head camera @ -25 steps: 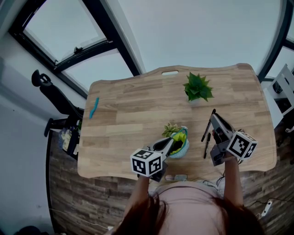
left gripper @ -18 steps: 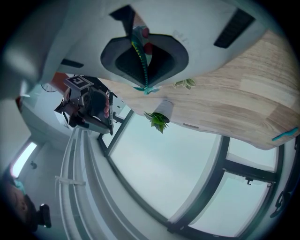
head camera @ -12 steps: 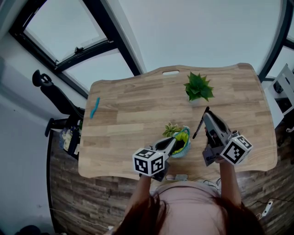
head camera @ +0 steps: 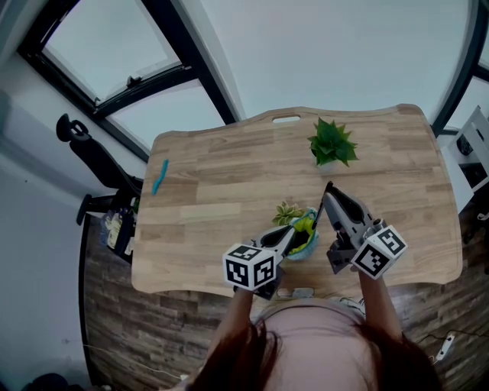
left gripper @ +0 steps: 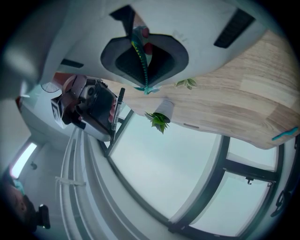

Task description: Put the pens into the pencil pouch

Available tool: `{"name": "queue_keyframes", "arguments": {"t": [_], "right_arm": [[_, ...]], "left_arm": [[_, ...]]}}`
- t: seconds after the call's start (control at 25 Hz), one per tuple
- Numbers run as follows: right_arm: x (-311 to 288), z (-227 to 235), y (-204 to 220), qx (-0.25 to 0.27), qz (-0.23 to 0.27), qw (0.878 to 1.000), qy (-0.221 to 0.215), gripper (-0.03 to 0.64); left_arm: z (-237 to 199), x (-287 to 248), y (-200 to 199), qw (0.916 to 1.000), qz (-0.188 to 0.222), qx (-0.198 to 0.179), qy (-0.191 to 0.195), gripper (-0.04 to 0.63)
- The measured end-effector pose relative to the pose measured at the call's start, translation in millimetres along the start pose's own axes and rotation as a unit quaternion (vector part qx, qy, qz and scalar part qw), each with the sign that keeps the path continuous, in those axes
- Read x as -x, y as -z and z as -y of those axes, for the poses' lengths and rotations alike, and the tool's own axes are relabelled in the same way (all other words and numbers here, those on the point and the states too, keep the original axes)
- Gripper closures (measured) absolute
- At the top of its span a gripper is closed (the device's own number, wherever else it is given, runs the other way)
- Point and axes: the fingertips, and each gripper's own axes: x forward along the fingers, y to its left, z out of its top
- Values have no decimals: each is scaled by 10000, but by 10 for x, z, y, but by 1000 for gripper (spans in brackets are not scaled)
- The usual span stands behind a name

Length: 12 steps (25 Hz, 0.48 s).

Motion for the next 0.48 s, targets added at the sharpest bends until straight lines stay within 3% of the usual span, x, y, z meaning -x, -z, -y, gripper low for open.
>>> {"name": "queue_keyframes", "arguments": {"t": [0.48], "right_arm": [[-56,6,682,582,-857,9946,-16,565]], "left_arm": [[-20,2,-15,10000,28,47,-60,581]]}}
